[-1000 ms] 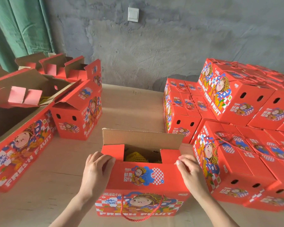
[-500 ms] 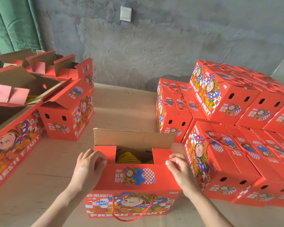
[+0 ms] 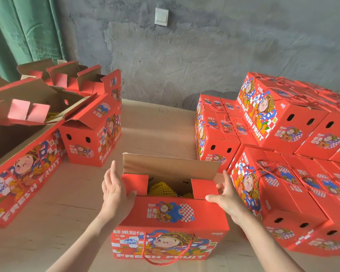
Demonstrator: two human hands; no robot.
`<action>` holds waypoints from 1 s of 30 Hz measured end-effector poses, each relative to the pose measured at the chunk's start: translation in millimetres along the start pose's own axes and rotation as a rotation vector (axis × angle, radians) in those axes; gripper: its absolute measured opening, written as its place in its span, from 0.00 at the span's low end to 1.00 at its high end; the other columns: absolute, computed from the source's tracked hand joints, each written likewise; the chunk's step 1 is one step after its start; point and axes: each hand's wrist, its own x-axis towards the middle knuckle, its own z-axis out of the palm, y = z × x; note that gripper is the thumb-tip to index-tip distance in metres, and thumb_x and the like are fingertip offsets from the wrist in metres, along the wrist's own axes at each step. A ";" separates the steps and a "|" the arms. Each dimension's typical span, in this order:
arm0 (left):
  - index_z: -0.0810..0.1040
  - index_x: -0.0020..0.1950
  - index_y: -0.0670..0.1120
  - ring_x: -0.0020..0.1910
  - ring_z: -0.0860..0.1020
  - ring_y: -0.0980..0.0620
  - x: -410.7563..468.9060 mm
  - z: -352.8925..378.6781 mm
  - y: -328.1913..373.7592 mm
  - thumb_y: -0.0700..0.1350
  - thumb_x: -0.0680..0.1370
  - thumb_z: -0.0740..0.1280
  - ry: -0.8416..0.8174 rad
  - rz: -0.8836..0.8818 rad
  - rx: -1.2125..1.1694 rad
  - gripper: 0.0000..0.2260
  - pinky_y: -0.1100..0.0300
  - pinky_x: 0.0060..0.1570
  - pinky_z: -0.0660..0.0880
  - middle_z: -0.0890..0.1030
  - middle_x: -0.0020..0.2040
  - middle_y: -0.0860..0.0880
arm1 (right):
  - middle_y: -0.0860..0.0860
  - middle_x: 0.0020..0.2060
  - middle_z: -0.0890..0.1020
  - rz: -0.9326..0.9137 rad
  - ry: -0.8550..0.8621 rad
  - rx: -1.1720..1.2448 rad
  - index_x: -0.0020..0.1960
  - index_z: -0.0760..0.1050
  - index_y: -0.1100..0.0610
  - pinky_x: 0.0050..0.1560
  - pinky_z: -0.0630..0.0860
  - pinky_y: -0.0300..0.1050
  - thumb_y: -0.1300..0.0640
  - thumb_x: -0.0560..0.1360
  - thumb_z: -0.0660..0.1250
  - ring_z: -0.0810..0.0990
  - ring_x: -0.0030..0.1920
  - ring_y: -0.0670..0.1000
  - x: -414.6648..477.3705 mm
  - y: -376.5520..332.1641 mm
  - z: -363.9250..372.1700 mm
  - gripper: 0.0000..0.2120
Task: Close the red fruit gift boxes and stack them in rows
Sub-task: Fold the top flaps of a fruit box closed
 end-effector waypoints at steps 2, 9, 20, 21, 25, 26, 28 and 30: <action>0.39 0.76 0.41 0.75 0.48 0.42 0.8 -0.2 -0.4 0.34 0.72 0.68 -0.010 -0.013 -0.015 0.44 0.52 0.72 0.46 0.49 0.76 0.40 | 0.50 0.74 0.59 0.029 -0.119 0.029 0.78 0.45 0.49 0.68 0.64 0.47 0.70 0.67 0.72 0.60 0.72 0.52 8.9 -7.1 -3.1 0.50; 0.40 0.76 0.44 0.77 0.46 0.44 -7.1 -2.0 0.5 0.28 0.70 0.67 0.048 0.123 -0.057 0.45 0.50 0.75 0.47 0.48 0.78 0.45 | 0.48 0.66 0.69 -0.033 -0.213 0.024 0.60 0.72 0.46 0.67 0.67 0.51 0.69 0.67 0.74 0.70 0.62 0.50 11.8 -3.8 -12.0 0.28; 0.73 0.65 0.47 0.69 0.66 0.48 -17.7 -7.7 -3.9 0.61 0.66 0.73 -0.011 0.186 -0.015 0.32 0.47 0.68 0.64 0.69 0.67 0.49 | 0.35 0.71 0.58 -0.196 -0.444 -0.367 0.69 0.64 0.41 0.71 0.58 0.40 0.27 0.62 0.64 0.58 0.71 0.39 7.3 -19.8 -35.1 0.39; 0.76 0.62 0.47 0.66 0.69 0.48 -16.7 -7.7 -3.8 0.68 0.64 0.67 0.022 0.183 0.026 0.34 0.47 0.67 0.64 0.72 0.63 0.50 | 0.35 0.68 0.62 -0.224 -0.424 -0.403 0.66 0.65 0.40 0.68 0.59 0.32 0.31 0.67 0.64 0.60 0.70 0.39 7.5 -21.4 -33.6 0.31; 0.74 0.53 0.51 0.73 0.58 0.49 1.9 -10.2 -9.2 0.73 0.64 0.64 -0.051 0.224 0.383 0.29 0.42 0.71 0.46 0.73 0.62 0.54 | 0.36 0.65 0.63 -0.342 -0.416 -0.570 0.68 0.60 0.34 0.60 0.57 0.26 0.36 0.71 0.63 0.62 0.68 0.38 7.5 -14.2 -26.9 0.27; 0.71 0.52 0.52 0.75 0.54 0.50 10.8 -11.8 -9.0 0.73 0.64 0.64 -0.127 0.258 0.447 0.29 0.42 0.71 0.41 0.72 0.62 0.54 | 0.36 0.65 0.61 -0.350 -0.399 -0.587 0.68 0.58 0.32 0.59 0.58 0.27 0.33 0.70 0.60 0.62 0.67 0.38 7.1 -11.7 -26.1 0.28; 0.66 0.51 0.50 0.74 0.57 0.52 31.4 -16.5 -2.9 0.77 0.60 0.59 -0.329 0.342 0.530 0.35 0.44 0.71 0.40 0.72 0.61 0.54 | 0.35 0.65 0.60 -0.386 -0.352 -0.620 0.66 0.54 0.27 0.59 0.61 0.31 0.28 0.67 0.55 0.62 0.65 0.38 7.0 -6.0 -24.7 0.28; 0.65 0.58 0.51 0.67 0.67 0.53 46.3 -18.7 5.1 0.80 0.58 0.54 -0.514 0.420 0.587 0.41 0.51 0.71 0.51 0.72 0.59 0.54 | 0.35 0.66 0.59 -0.436 -0.317 -0.657 0.65 0.52 0.24 0.59 0.64 0.36 0.24 0.65 0.50 0.63 0.63 0.40 7.3 -0.1 -22.7 0.28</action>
